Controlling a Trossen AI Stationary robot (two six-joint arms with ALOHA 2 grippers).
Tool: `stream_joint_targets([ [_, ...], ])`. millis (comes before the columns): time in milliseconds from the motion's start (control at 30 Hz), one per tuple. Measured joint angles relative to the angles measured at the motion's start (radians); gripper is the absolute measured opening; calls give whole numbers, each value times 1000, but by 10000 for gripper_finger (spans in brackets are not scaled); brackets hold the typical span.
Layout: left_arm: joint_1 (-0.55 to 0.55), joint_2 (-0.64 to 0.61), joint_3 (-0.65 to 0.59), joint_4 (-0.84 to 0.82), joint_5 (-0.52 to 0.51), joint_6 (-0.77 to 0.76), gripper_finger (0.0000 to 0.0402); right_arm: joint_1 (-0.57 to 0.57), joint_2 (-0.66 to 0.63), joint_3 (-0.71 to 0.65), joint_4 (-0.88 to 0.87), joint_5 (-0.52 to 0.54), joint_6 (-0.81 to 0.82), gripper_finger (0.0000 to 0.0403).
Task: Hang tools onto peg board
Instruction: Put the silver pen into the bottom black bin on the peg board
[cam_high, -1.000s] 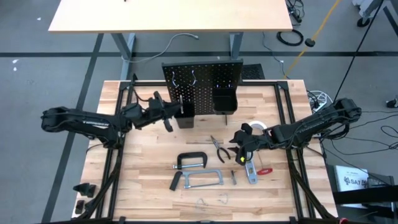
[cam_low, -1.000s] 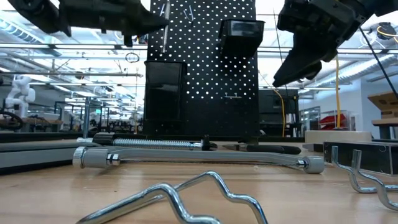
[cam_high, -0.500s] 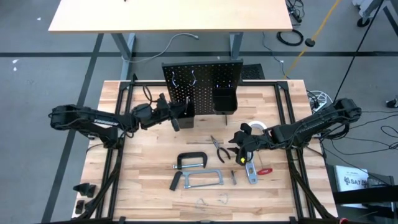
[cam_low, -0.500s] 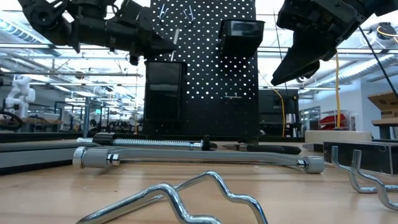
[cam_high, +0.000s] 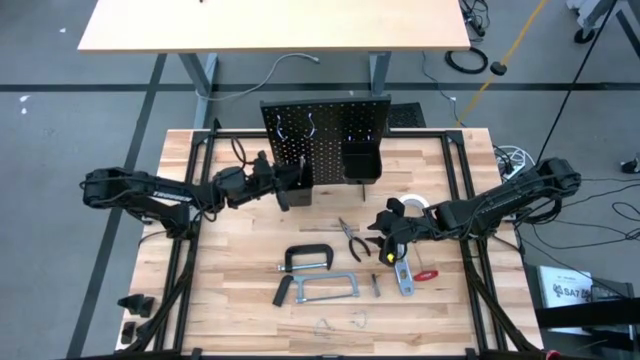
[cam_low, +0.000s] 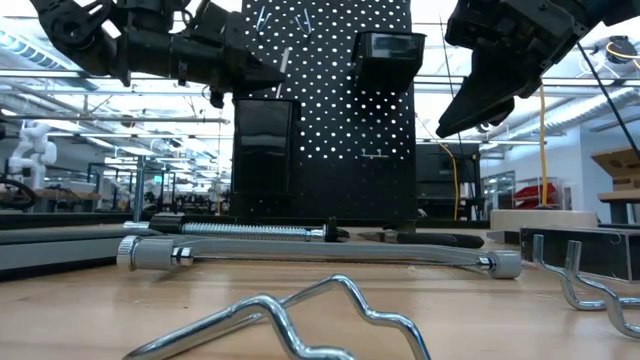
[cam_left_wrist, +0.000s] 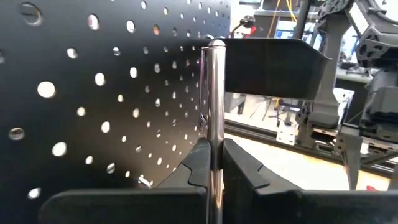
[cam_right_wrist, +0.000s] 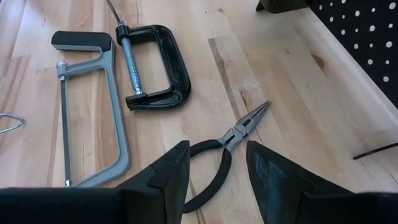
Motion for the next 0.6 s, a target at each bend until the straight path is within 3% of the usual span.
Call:
stream_joint_targets([
  [300,0,0,0,-1,3,-26,77,0,0,0,0,0,2,153],
  [600,0,0,0,-1,4,-26,86,0,0,0,0,0,3,153],
])
